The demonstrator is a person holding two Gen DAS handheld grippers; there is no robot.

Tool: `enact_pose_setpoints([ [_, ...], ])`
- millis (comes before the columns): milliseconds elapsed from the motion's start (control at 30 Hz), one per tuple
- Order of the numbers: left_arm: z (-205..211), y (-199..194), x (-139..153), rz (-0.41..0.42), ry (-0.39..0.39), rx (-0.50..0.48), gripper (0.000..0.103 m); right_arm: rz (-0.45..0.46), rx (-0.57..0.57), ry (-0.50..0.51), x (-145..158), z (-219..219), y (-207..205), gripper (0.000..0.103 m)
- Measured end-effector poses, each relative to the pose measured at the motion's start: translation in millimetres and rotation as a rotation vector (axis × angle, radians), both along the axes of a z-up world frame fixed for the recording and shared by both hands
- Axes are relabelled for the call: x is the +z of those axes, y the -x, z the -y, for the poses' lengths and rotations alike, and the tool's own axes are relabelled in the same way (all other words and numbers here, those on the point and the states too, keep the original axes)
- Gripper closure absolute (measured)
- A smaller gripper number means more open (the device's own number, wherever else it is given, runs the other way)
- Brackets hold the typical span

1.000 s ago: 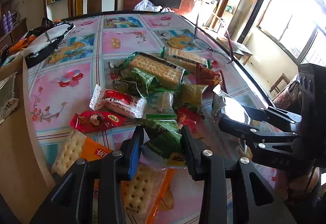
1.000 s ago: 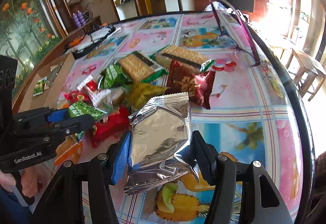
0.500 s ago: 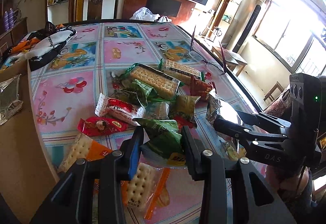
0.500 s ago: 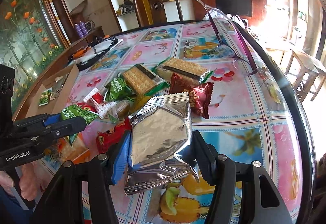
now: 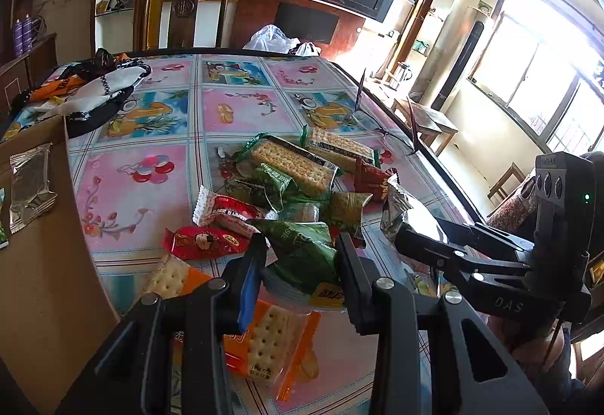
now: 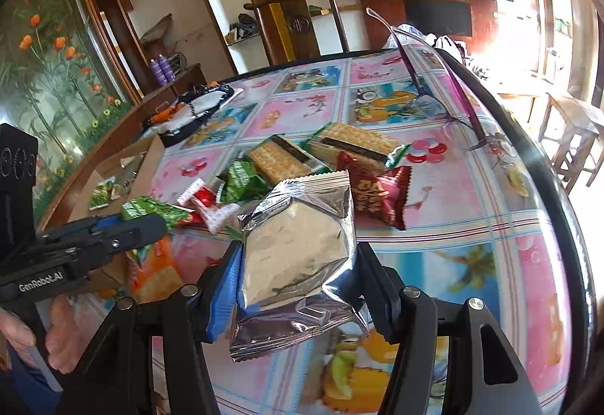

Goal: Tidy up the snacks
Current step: 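Grasp a green snack packet with the left tool, then carry the green packet in the left tool while the right tool carries the silver packet to the box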

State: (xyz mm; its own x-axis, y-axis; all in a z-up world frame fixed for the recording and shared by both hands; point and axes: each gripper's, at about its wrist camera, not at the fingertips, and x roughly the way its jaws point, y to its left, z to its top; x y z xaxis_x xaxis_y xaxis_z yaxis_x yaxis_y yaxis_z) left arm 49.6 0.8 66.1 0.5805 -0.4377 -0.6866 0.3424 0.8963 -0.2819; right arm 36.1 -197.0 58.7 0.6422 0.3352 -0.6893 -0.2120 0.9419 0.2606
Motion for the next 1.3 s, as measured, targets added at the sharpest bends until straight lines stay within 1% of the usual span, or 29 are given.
enact_pose_setpoints([
  [133, -0.4, 1.9, 1.5, 0.016, -0.021, 0.018, 0.066, 0.009, 0.019, -0.009, 1.0, -11.8, 2.8, 0.040],
  [300, -3.1, 6.0, 6.6, 0.067, -0.076, 0.065, 0.066, 0.010, 0.039, 0.003, -0.1, -24.9, 4.1, 0.040],
  [400, -5.7, 7.1, 9.0, 0.093, -0.104, 0.093, 0.066, 0.006, 0.040, -0.001, -0.8, -27.5, 3.9, 0.040],
  [633, -11.5, 9.8, 15.4, 0.140, -0.140, 0.137, 0.066, -0.004, 0.043, -0.007, -3.6, -32.2, 2.4, 0.040],
  [933, -21.1, 10.5, 20.7, 0.155, -0.134, 0.168, 0.066, -0.007, 0.063, -0.016, -6.0, -48.1, 3.2, 0.040],
  [1300, -49.6, 8.8, 26.9, 0.149, -0.088, 0.225, 0.066, -0.001, 0.108, -0.022, -6.2, -73.6, 7.1, 0.040],
])
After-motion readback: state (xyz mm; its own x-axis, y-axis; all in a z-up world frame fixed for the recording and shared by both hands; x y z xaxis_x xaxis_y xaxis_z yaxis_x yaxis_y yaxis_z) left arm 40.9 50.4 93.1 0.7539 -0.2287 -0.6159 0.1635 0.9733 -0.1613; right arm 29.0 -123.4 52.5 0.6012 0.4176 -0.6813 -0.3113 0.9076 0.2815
